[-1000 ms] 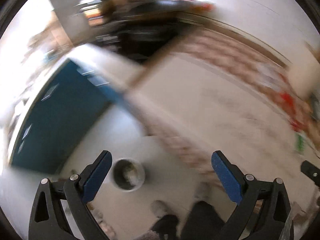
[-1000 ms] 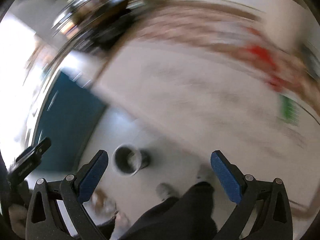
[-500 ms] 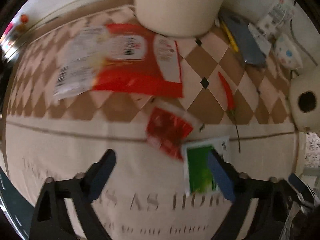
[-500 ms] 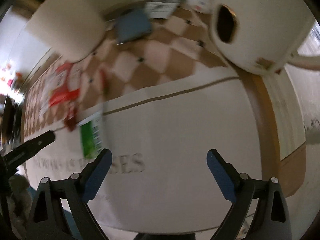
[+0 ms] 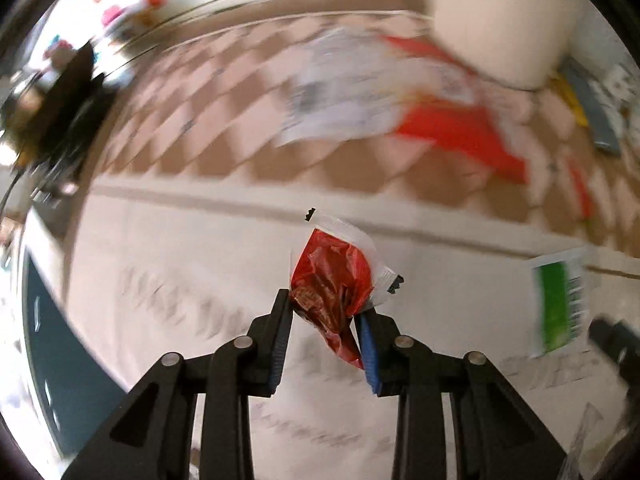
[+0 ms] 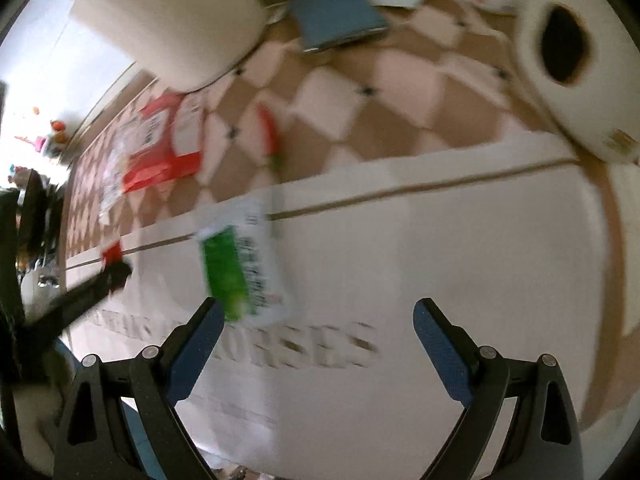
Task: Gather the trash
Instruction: 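Grasp the red sauce packet with the left tool while the right tool grasps the green medicine sachet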
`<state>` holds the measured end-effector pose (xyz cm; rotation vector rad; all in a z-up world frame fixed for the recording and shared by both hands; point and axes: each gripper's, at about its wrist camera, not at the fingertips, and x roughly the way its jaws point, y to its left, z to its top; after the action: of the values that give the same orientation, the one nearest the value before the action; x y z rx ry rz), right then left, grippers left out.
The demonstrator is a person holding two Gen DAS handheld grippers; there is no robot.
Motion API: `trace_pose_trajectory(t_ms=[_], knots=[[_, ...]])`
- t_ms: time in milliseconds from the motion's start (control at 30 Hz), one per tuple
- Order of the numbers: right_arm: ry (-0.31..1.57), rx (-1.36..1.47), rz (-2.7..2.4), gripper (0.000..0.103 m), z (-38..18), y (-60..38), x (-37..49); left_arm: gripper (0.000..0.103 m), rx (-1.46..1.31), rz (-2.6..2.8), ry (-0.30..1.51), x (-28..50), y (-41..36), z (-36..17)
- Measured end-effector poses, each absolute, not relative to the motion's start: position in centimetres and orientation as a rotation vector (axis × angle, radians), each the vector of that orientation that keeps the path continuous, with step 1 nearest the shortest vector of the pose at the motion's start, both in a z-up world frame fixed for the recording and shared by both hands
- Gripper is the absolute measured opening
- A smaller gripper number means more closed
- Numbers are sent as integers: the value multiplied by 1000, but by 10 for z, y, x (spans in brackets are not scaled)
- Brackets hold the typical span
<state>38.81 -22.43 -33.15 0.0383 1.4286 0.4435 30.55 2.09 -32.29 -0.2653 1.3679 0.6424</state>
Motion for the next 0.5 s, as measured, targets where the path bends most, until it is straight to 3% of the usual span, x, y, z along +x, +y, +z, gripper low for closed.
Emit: trace_pose_trajectory(t_ms=[100,300,400,467,500], knots=[[1401,-39,476,97,-338,-184,387,28,-347,691,1405,278,35,-337],[1306,-345,469,83,-353,-121,367,28,-410,719,1376,253,42,-339],[1228,-406,496,64,-351,-110,355,28,-428,725,1358,246,42,-339],[1220,-416,512,41,-349,-105,351,28,-432,731,1343,238,46,-336],[1217,-415,517,11,-348,-103,351,28,-435,734,1336,240,46,-336]])
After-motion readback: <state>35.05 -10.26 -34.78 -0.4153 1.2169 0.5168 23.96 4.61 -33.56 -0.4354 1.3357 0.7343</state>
